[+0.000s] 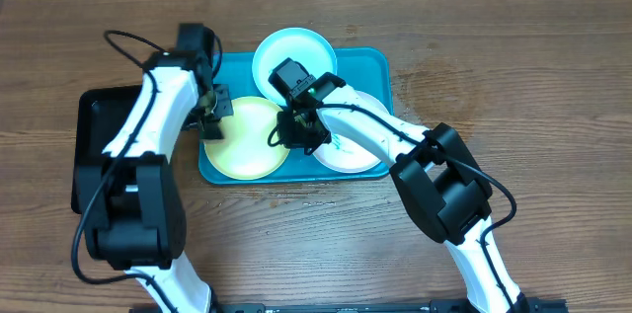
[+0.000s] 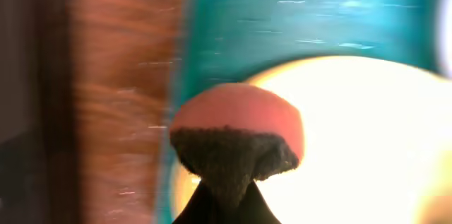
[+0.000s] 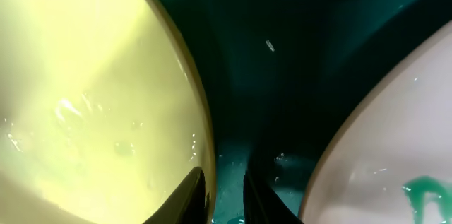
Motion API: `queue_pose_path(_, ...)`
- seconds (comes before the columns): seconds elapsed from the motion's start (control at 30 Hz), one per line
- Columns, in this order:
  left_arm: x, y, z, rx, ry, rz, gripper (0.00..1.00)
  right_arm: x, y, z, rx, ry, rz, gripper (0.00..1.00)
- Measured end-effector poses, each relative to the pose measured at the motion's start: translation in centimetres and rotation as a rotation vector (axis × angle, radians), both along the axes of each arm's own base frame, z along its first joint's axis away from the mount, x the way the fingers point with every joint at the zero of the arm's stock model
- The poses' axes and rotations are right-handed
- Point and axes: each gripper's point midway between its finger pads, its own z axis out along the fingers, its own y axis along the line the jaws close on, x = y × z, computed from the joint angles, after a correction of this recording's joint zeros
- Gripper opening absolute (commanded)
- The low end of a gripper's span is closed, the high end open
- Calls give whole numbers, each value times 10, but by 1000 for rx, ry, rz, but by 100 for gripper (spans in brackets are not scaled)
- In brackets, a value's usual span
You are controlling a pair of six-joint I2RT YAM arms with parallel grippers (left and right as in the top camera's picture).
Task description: Clean dirty plates on tray and stack at the side
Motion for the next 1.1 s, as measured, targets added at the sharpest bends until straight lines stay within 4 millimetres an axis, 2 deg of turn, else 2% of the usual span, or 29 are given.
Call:
queue_pose_path(0.03,-1,-12,2,-65,-4,-27,4,1,0,0,0,-1,-1,21)
queue_pose_path(0.13,-8,-30,-2,-161,16,-63,4,1,0,0,1,-2,-2,21)
queue_pose_path(0.33,-51,-42,-38,-236,139,-78,4,1,0,0,1,-3,-2,21)
queue_pose_path(0.43,-65,-39,-53,-218,171,-74,4,1,0,0,2,-4,-1,20)
queue_pose_path(0.53,-65,-26,-56,-137,167,-68,4,1,0,0,1,-3,-2,21)
queue_pose_path(0.67,-66,7,-53,68,176,-28,4,1,0,0,1,-4,0,20)
queue_pose_path(0.73,-68,22,-47,154,187,6,4,2,2,1,9,-11,19,16)
queue_pose_path(0.87,-51,47,-16,306,145,69,4,0,1,-1,2,-22,66,4)
queue_pose_path(1.0,-25,65,26,388,59,139,4,2,-1,1,5,-16,63,4)
queue_pose_path(1.1,-7,70,59,398,-18,196,4,2,-8,5,-15,-4,58,4)
